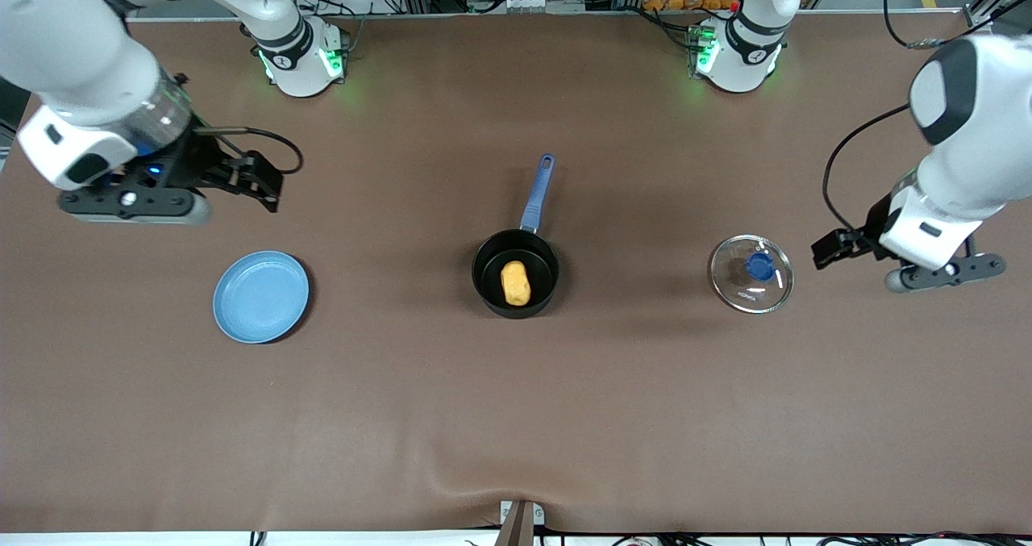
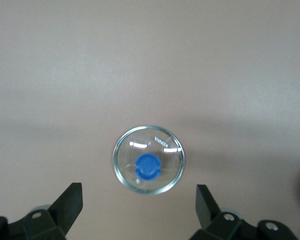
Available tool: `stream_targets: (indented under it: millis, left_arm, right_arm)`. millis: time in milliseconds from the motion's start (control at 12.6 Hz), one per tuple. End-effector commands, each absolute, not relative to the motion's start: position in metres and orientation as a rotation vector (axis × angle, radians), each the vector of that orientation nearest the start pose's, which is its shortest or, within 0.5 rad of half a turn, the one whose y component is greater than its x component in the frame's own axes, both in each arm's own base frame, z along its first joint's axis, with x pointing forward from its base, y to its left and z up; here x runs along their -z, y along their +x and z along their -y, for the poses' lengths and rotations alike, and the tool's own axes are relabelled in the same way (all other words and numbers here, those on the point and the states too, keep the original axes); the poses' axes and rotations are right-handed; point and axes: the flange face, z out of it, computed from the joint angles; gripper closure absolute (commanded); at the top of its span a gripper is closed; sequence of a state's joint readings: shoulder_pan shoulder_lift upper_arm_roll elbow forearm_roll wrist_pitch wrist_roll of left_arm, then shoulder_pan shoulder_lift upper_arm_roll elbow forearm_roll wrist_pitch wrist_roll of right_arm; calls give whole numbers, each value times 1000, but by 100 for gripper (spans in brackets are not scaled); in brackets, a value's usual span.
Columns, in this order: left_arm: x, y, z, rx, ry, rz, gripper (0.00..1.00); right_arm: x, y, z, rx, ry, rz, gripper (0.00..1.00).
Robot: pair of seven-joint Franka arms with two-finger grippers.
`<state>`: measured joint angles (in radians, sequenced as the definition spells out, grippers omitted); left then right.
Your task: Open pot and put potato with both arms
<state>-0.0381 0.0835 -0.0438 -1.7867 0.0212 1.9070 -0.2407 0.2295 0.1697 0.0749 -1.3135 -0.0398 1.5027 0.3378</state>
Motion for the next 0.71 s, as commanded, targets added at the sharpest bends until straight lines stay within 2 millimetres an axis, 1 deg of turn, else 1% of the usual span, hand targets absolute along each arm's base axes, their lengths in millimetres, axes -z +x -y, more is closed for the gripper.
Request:
stream_targets:
  millis: [0, 238, 396, 475, 634]
  left_arm:
    - [-550, 567, 59, 26, -3131, 187, 0]
    - [-590, 539, 75, 60, -3129, 140, 0]
    - [-606, 524, 87, 71, -3126, 105, 0]
    - [-613, 518, 87, 79, -3124, 103, 0]
    - [-621, 510, 90, 79, -3123, 94, 0]
  right_arm:
    - [-654, 564, -137, 27, -3149, -67, 0]
    - [-673, 556, -66, -9, -3158, 132, 0]
    - [-677, 553, -21, -29, -3161, 149, 0]
    - [-678, 552, 4, -29, -3160, 171, 0]
    - [-677, 549, 46, -50, -3161, 197, 0]
